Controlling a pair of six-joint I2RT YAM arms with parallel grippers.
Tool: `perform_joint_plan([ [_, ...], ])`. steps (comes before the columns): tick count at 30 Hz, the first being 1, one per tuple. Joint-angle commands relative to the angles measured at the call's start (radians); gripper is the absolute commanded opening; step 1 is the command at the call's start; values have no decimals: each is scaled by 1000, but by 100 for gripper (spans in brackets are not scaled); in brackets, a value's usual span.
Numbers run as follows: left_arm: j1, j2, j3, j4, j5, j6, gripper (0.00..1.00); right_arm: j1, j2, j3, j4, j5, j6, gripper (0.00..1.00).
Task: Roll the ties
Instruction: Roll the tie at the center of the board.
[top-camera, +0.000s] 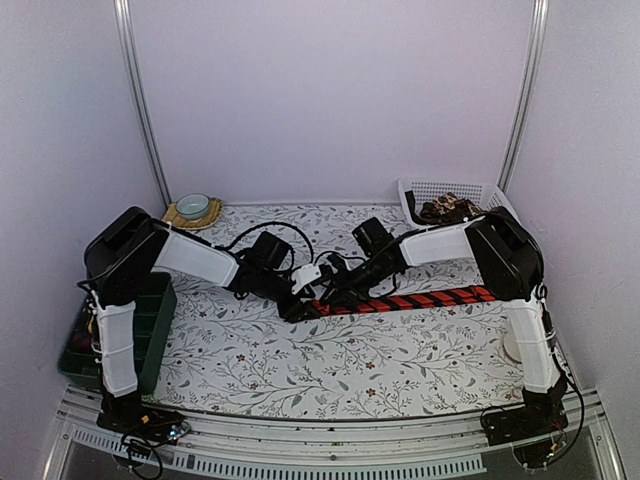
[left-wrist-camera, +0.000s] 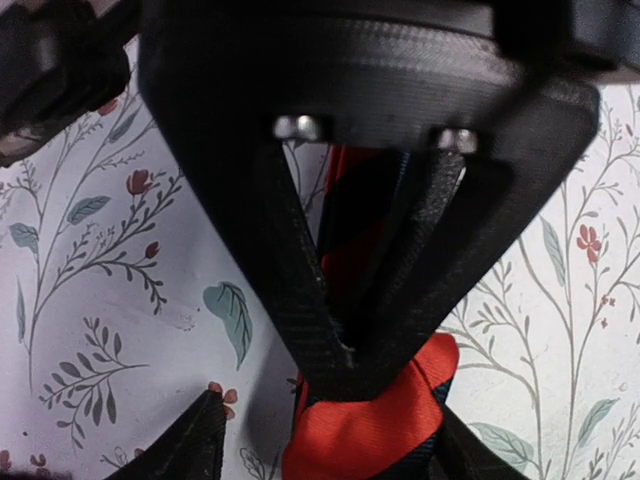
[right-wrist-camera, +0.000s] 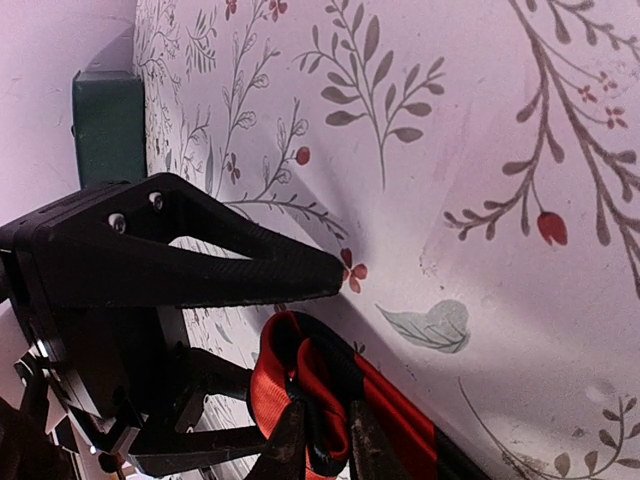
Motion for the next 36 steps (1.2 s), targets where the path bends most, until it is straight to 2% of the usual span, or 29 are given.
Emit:
perform_joint_plan([
  [1, -4, 25, -5, -38, -22, 2, 58, -2, -29, 7, 21, -5, -7, 17],
  [4, -4, 21, -14, -37, -11, -1, 51, -2, -24, 9, 24, -10, -4, 19],
  [16, 2, -3, -24, -58, -12, -3, 45, -2, -17, 20, 21, 12, -5, 19],
  [21, 8, -15, -36, -56, -14, -13, 59, -2, -18, 29, 22, 10, -2, 20],
  [25, 20, -28, -50, -49, -14, -26, 60, -2, -15, 37, 18, 10, -2, 20],
  [30, 34, -35, -52, -39, -5, -44, 57, -1, -14, 43, 15, 11, -2, 20],
  [36, 38, -17, -28, -49, -6, -67, 45, -2, -11, 49, 9, 14, -2, 19],
])
